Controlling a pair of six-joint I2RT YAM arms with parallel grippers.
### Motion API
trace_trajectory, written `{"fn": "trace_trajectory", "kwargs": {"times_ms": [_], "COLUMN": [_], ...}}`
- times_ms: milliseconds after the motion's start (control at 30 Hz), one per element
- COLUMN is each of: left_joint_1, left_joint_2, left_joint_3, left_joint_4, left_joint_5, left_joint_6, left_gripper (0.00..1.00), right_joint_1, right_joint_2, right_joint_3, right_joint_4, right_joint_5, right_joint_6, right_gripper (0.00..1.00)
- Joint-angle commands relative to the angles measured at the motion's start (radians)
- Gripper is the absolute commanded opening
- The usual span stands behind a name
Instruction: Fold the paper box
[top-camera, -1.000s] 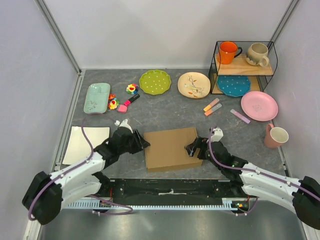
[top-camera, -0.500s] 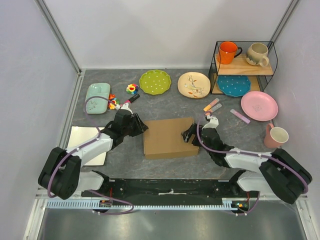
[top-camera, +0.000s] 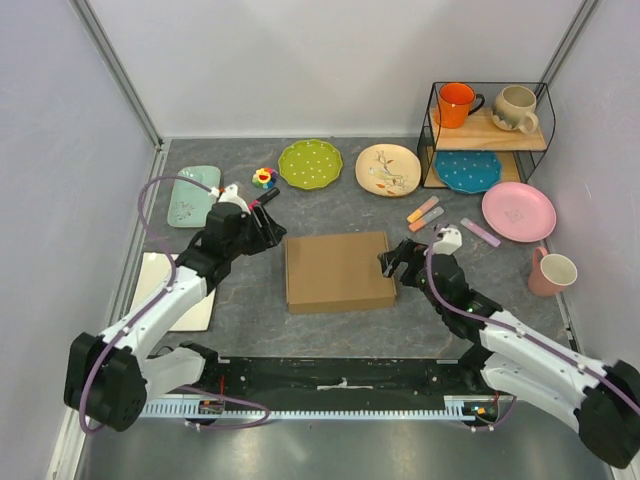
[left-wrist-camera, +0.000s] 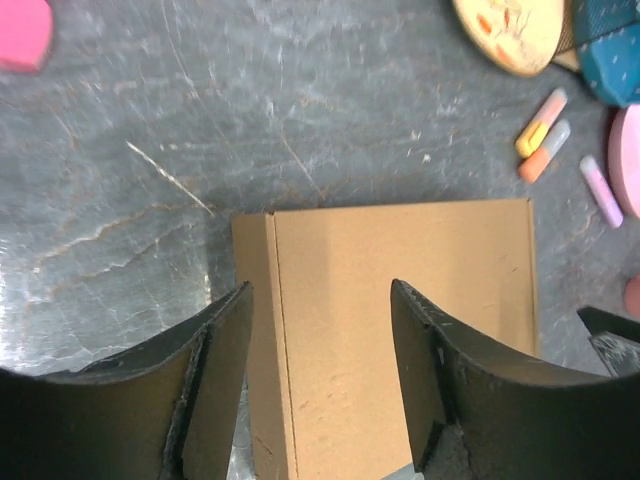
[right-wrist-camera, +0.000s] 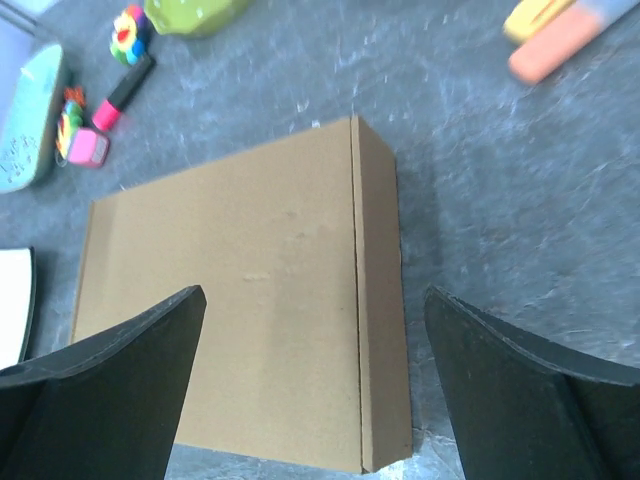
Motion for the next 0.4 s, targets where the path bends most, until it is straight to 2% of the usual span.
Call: {"fn": "trace_trajectory", "kwargs": {"times_ms": [0,167,267,333,367], "left_joint_1": [0.007,0.007,0.005,0.005,0.005], "left_joint_2": [-0.070,-0.121,-0.183,-0.210,-0.237], "left_joint_3": [0.088,0.088,0.066,0.063,0.069], "left_joint_4": [-0.183,-0.332,-0.389,-0.389,-0.386], "left_joint_5": [-0.100,-0.208,-0.235,-0.226,-0.206], "left_joint_6": [0.039,-0.146,-0.207,-0.177,-0.109], "left_gripper": [0.67,0.68,0.66,0.64,0.65], "right_joint_1": [-0.001,0.000,0.002,0.000,0.000], "right_joint_2": [-0.158,-0.308,-0.353,-0.362,-0.362], "right_joint_3": [0.092,0.107,0.106,0.104,0.107], "right_joint_4": [-0.266,-0.371,-0.392,-0.394,-0.394], "right_joint_5": [0.095,0.102,0.101,0.102,0.101], "right_joint_6": [-0.056,-0.094,-0.105,-0.113,-0.120], "right_gripper": [0.98,0.98,0.98,0.98,0.98]}}
